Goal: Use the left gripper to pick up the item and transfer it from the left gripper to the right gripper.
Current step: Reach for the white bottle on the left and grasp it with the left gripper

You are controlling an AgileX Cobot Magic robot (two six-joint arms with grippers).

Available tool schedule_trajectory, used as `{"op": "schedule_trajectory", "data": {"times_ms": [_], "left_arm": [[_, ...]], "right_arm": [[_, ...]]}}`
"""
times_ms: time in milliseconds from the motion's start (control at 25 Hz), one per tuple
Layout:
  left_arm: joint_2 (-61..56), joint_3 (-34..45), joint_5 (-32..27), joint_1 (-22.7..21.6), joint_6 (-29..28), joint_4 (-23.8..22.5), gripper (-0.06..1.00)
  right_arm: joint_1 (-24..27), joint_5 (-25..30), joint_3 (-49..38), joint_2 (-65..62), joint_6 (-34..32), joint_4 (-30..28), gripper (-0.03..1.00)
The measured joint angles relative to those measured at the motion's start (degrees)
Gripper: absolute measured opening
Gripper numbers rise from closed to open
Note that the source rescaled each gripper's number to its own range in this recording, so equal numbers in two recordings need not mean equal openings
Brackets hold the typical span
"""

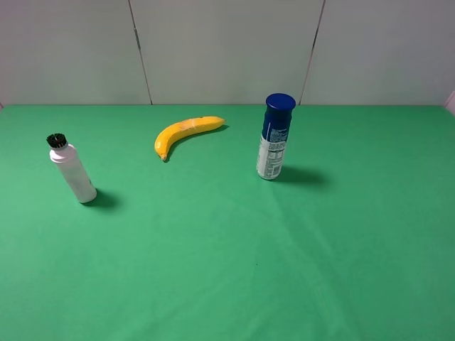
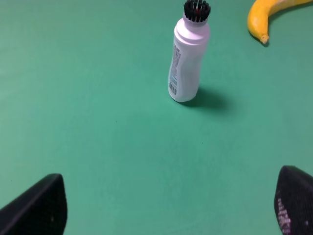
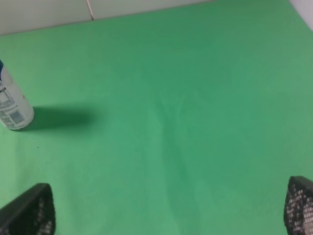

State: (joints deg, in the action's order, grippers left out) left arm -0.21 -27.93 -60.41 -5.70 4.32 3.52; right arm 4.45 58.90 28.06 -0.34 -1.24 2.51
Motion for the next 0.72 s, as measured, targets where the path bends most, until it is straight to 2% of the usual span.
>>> {"op": "schedule_trajectory", "data": {"times_ms": [720], "left_arm": [[0.0,0.0,0.0,0.0,0.0,0.0,0.73]], "right_arm": [[0.0,0.0,0.0,0.0,0.0,0.0,1.0]]}}
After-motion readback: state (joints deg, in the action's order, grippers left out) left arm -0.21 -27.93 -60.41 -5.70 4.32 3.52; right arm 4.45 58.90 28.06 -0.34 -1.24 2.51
